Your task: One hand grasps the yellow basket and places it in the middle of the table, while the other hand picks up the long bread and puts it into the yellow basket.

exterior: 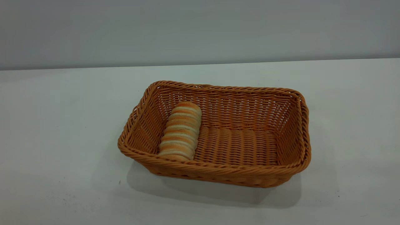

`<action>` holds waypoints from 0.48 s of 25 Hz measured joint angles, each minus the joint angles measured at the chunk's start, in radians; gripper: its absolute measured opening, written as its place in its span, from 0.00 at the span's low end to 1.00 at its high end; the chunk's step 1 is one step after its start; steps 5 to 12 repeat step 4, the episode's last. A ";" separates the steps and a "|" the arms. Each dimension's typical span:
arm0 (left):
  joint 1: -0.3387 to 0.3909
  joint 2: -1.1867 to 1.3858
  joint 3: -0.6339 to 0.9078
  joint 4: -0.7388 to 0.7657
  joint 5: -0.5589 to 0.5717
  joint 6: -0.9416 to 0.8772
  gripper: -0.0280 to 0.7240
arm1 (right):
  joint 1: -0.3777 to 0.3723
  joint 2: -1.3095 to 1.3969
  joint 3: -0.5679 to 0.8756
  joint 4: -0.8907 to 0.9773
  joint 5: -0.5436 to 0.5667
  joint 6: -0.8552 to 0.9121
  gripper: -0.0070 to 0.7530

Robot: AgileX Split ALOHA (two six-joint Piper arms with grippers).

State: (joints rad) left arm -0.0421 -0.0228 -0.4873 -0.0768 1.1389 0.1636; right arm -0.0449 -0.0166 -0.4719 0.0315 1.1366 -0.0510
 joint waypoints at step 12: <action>0.000 0.000 0.000 0.000 0.000 0.000 0.72 | 0.000 0.000 0.000 0.000 0.000 0.001 0.77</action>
